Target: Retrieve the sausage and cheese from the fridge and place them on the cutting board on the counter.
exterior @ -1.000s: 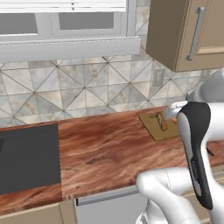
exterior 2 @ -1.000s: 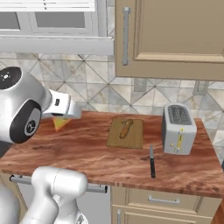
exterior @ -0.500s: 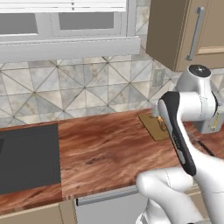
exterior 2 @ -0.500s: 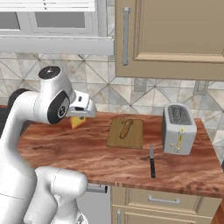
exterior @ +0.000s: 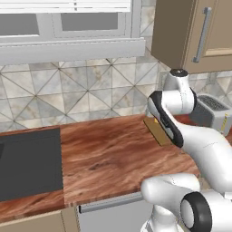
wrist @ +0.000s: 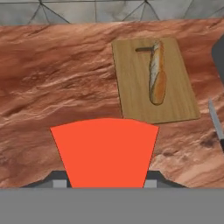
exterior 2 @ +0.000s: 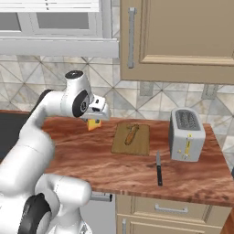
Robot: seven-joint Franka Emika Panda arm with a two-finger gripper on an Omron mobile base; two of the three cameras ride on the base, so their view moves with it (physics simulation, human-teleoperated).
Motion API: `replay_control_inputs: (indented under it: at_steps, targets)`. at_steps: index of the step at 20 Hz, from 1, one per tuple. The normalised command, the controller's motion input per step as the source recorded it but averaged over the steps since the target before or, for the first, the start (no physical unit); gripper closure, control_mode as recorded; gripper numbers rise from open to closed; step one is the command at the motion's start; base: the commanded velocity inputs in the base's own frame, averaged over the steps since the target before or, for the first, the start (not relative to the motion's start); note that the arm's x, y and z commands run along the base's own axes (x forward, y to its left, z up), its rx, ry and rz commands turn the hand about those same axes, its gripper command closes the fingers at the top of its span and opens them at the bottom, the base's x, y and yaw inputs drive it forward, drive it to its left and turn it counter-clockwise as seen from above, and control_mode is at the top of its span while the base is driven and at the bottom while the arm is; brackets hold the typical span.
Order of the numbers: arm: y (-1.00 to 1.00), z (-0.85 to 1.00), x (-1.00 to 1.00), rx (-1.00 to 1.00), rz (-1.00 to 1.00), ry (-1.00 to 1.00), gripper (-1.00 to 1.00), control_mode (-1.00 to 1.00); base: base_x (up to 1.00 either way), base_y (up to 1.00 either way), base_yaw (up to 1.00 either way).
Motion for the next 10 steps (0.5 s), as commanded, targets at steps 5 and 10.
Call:
replay_control_inputs:
  at_steps: [5,10]
  targets:
    - [-0.31,-0.35,1.00,0.00,-0.10,0.19,1.00,-1.00,0.00,0.00,0.00]
    - [-0.33,-0.37,1.00,0.00,-0.07,0.16,1.00,-1.00,0.00,0.00,0.00]
